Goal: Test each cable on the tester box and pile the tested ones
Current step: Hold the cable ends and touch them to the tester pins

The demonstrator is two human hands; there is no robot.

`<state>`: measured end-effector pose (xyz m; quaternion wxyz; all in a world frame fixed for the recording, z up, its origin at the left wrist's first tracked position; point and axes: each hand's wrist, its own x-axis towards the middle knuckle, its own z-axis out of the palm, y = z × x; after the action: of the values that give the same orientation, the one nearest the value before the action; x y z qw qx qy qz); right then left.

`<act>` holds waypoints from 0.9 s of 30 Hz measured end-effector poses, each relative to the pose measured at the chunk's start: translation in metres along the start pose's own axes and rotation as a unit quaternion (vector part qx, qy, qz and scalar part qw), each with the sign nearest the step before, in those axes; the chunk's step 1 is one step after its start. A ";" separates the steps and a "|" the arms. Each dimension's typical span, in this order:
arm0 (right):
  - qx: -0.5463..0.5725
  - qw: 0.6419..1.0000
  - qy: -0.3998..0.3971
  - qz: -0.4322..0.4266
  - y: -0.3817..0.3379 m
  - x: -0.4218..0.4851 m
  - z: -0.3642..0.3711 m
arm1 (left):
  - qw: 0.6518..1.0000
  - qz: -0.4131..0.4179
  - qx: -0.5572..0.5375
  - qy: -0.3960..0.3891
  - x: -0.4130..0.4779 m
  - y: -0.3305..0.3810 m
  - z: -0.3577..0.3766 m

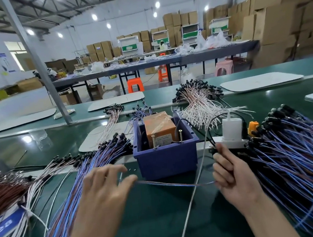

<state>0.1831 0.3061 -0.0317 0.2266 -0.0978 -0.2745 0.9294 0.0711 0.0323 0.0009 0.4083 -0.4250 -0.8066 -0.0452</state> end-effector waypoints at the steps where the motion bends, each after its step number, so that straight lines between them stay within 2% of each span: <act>1: -0.008 1.000 -0.005 0.021 0.005 0.000 0.001 | 1.000 -0.022 0.010 0.016 0.003 -0.006 -0.005; 5: -0.073 0.995 -0.017 0.060 0.023 -0.001 0.006 | 0.995 -0.037 -0.030 0.087 0.015 0.007 -0.009; 11: -0.173 0.977 -0.059 0.107 0.030 -0.011 0.016 | 0.967 0.028 -0.156 0.198 0.017 0.067 0.020; 15: -0.248 0.960 -0.061 0.112 0.033 -0.011 0.017 | 0.966 0.066 -0.176 0.179 0.012 0.093 0.035; 19: -0.251 0.957 -0.061 0.134 0.037 -0.006 0.015 | 0.959 0.104 -0.232 0.126 0.008 0.101 0.036; 23: -0.243 0.954 -0.089 0.151 0.037 -0.007 0.009 | 0.956 0.097 -0.251 0.118 0.008 0.098 0.041; 27: -0.218 0.960 -0.127 0.120 0.036 -0.008 0.003 | 0.962 0.079 -0.238 0.110 0.007 0.091 0.046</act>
<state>0.1762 0.2739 -0.0491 0.0500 -0.0585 -0.4835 0.8720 0.1064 0.1138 -0.0494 0.3837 -0.5643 -0.6868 -0.2501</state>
